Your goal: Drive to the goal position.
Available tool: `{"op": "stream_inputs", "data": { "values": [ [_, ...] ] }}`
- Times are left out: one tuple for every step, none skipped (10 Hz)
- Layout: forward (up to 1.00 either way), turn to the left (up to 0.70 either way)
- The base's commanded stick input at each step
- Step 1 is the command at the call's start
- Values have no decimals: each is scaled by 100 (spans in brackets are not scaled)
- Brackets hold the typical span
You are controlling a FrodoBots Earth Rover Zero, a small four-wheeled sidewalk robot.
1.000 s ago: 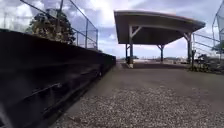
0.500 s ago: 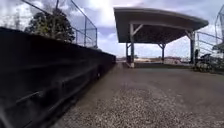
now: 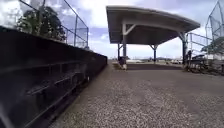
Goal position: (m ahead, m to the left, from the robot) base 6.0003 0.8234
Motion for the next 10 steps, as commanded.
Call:
{"op": "stream_inputs", "data": {
  "values": [
    [70,0],
    [70,0],
    [70,0],
    [70,0],
    [70,0],
    [70,0],
    [70,0],
    [70,0],
    [70,0],
    [70,0]
  ]
}}
